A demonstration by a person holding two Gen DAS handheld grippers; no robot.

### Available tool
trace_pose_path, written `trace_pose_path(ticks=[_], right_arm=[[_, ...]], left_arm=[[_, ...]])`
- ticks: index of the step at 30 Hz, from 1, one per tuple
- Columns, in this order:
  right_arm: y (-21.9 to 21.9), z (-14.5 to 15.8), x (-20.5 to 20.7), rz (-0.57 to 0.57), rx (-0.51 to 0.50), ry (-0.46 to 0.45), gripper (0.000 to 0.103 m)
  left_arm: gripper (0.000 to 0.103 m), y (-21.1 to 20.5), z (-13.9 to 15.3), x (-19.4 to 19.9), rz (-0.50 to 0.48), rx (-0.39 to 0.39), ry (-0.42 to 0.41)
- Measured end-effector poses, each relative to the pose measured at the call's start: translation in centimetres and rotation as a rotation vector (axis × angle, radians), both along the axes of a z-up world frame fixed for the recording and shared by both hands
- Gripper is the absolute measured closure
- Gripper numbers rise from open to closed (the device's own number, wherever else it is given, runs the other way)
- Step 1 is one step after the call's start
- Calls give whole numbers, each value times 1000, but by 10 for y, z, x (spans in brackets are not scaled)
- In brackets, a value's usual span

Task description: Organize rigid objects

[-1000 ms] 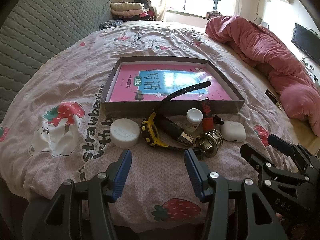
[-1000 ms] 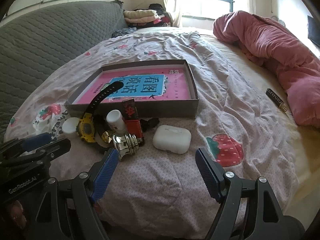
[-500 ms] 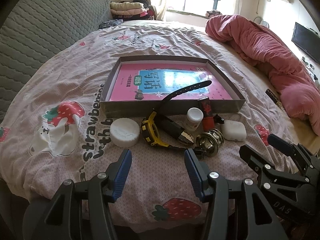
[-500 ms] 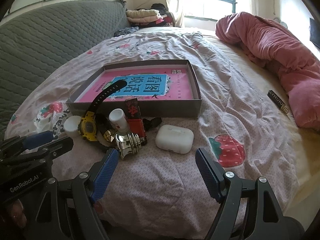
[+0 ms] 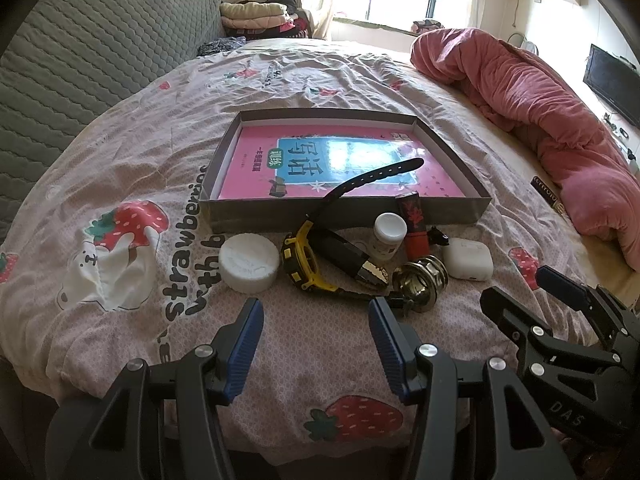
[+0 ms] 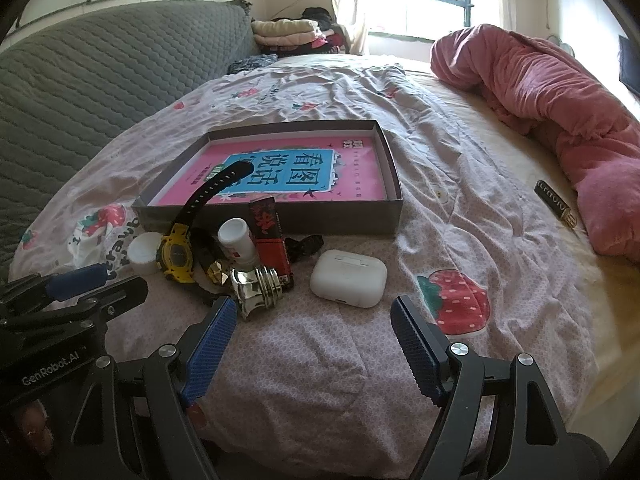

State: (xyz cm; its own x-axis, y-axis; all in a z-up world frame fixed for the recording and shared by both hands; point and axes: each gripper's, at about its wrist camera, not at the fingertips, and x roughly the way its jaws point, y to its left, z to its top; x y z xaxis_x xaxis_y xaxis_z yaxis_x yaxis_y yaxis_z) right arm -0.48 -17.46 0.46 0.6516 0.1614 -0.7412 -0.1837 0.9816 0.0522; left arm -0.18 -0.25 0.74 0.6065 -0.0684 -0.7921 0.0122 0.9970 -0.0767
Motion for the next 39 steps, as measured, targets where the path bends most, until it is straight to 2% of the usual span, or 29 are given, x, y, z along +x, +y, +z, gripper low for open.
trace_pose_path(ticks=[11,32,39], right_arm=[[-2,2,1,-9,12,-4,23],[-6,7,0,-13,27,-20,23],[-14,6,3,-34,49,-11,23]], left_arm=[[49,3,-4,2,14,-5,9],[49,40,-7,8,102,-44,40],[49,35,-12,11,68,-80,43]])
